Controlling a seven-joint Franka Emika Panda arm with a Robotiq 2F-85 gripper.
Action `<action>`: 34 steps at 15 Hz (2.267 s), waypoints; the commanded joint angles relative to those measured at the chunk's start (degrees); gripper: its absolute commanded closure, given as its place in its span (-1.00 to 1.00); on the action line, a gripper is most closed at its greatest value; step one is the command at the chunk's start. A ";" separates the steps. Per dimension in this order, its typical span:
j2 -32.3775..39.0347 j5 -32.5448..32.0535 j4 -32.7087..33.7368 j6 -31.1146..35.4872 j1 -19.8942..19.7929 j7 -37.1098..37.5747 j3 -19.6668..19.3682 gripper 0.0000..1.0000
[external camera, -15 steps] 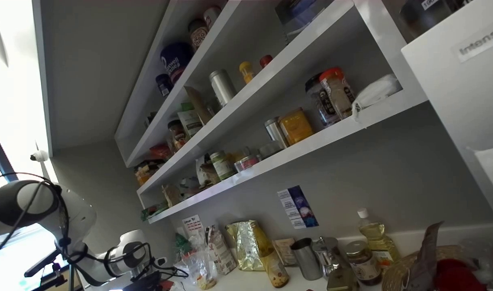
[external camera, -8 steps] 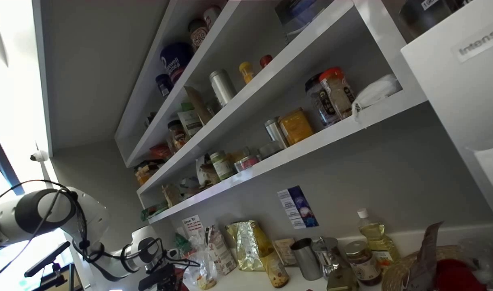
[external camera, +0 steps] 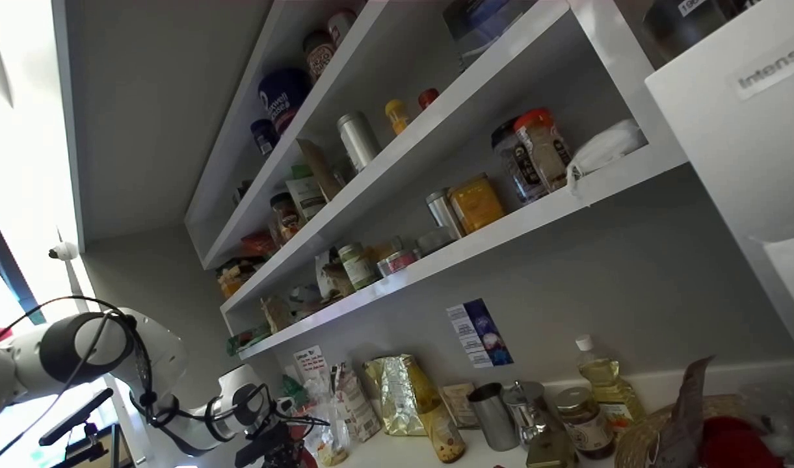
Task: Put the orange packet on the counter
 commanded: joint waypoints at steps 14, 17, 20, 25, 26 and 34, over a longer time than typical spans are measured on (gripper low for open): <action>2.47 -3.35 -0.55 4.90 5.37 5.25 -5.93 -0.13; 0.04 -3.07 -4.65 3.87 4.70 4.95 -5.78 -0.59; -4.17 -2.26 -10.76 1.77 3.08 4.04 -4.50 -0.97; -15.24 2.43 -21.13 -9.77 -2.55 0.81 1.25 -1.00; -17.46 4.75 -22.82 -12.79 -4.48 -1.48 3.28 -1.00; -29.92 16.47 -26.95 -32.69 -10.77 -14.72 7.46 -1.00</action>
